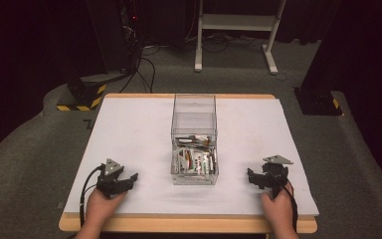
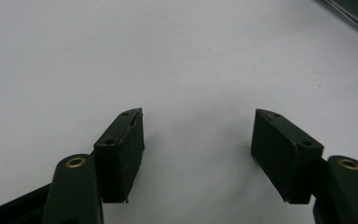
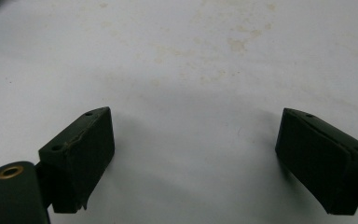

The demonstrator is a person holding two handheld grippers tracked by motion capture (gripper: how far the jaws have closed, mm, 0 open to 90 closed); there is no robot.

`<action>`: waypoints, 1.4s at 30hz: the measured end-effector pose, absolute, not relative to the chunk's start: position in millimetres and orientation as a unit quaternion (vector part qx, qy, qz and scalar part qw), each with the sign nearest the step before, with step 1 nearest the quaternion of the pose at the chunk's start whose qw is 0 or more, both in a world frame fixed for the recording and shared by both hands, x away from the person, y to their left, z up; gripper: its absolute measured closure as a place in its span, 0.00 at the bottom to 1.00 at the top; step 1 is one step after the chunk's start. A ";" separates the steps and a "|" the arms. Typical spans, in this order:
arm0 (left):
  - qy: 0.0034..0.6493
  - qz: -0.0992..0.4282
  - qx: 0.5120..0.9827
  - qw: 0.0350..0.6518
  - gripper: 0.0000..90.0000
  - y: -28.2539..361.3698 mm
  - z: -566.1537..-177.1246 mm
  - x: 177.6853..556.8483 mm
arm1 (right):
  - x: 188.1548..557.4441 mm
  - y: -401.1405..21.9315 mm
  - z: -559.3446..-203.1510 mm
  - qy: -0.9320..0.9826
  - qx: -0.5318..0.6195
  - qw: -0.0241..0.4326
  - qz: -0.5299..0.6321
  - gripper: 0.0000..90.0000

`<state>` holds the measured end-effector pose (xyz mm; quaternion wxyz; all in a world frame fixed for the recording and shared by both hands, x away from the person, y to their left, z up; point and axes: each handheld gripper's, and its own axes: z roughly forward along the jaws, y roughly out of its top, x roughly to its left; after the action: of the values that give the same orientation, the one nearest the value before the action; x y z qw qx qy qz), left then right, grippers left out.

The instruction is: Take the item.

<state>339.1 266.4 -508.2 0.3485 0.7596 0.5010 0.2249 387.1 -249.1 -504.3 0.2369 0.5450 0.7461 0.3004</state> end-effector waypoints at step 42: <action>0.491 0.243 0.756 0.358 0.39 259.9 -496.9 335.8 | 387.0 -248.7 -504.3 0.745 0.546 0.237 0.300 0.13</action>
<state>335.8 259.9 -496.9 0.3584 0.7557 0.4911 0.2434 387.0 -248.7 -504.3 0.2375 0.5457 0.7455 0.3001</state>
